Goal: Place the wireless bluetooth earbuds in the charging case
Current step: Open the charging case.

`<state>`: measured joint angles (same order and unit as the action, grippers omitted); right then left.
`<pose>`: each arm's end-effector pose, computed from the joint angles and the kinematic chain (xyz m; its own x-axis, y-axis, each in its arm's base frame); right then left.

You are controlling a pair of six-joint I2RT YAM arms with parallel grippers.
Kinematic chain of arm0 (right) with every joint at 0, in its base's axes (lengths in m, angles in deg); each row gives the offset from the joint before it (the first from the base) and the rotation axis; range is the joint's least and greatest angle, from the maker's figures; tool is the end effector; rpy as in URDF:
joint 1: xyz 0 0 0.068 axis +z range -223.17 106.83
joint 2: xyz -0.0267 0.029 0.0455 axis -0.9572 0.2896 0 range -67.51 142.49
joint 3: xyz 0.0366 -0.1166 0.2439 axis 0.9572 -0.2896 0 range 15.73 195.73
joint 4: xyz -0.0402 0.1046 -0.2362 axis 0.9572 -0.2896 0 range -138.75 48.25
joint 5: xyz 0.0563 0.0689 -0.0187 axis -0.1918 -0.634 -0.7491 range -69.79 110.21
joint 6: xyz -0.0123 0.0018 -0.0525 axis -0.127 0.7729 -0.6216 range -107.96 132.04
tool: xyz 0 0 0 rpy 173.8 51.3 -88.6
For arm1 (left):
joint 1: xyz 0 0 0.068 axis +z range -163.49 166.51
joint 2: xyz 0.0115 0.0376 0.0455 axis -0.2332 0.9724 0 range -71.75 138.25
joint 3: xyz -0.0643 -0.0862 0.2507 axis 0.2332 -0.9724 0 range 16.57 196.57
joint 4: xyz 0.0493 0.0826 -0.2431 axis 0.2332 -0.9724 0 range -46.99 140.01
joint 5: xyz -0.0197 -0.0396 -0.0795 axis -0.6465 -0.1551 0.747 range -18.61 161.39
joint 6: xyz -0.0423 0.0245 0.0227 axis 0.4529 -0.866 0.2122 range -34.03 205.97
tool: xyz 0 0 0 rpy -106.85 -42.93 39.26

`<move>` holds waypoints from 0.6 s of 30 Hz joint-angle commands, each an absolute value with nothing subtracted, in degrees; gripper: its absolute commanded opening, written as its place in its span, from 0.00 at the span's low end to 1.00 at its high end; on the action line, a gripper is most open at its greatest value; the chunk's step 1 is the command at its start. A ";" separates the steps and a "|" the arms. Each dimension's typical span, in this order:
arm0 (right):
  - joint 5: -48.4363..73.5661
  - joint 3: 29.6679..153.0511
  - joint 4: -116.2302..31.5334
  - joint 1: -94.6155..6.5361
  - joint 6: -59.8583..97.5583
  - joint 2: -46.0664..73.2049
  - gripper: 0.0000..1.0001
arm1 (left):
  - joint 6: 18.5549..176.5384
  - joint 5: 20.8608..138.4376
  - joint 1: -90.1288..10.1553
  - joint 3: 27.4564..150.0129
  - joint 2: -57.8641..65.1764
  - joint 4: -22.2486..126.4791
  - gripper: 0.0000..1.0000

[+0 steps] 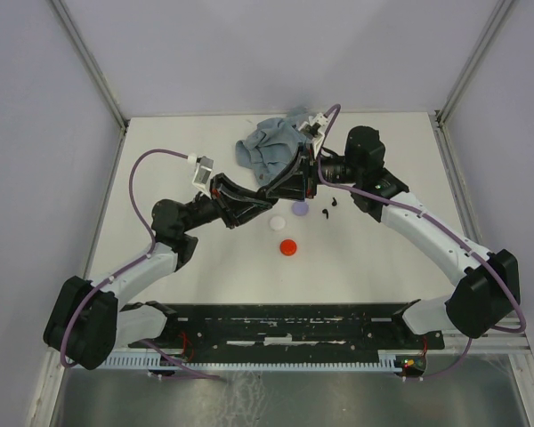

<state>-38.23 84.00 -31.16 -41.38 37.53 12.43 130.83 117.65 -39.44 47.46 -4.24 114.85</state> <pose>0.2548 0.1936 0.3809 -0.4448 -0.0105 -0.8956 -0.8956 0.0009 0.4448 0.2030 -0.1275 0.3061 -0.3160 -0.3887 -0.8655 0.9201 0.0971 -0.3795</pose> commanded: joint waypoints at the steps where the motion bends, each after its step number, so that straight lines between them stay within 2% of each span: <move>1: -41.21 86.09 -26.77 -41.04 39.09 12.14 0.23 | 131.20 118.08 -39.41 47.85 -4.31 117.58 0.06; 3: -41.24 85.74 -26.76 -41.06 38.75 12.09 0.14 | 131.31 117.44 -39.49 48.01 -4.32 117.51 0.12; 4: -41.15 85.52 -26.80 -40.95 38.50 12.11 0.12 | 131.32 117.31 -39.42 48.13 -4.33 117.49 0.17; 7: -40.35 84.77 -27.03 -40.72 37.35 11.81 0.11 | 131.24 116.92 -39.57 48.50 -4.24 117.43 0.33; 9: -39.58 84.51 -27.06 -40.59 36.95 11.74 0.10 | 131.23 116.77 -39.66 48.59 -4.15 117.43 0.39; 15: -38.41 84.34 -27.36 -40.37 36.08 11.89 0.10 | 131.23 115.66 -39.89 48.77 -4.03 117.80 0.52; 18: -38.22 84.29 -27.42 -40.22 35.94 12.20 0.10 | 131.14 115.55 -39.96 48.99 -3.61 118.06 0.49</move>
<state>-38.60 83.95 -30.60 -40.63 37.20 12.47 130.87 116.75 -39.66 47.46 -4.00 115.27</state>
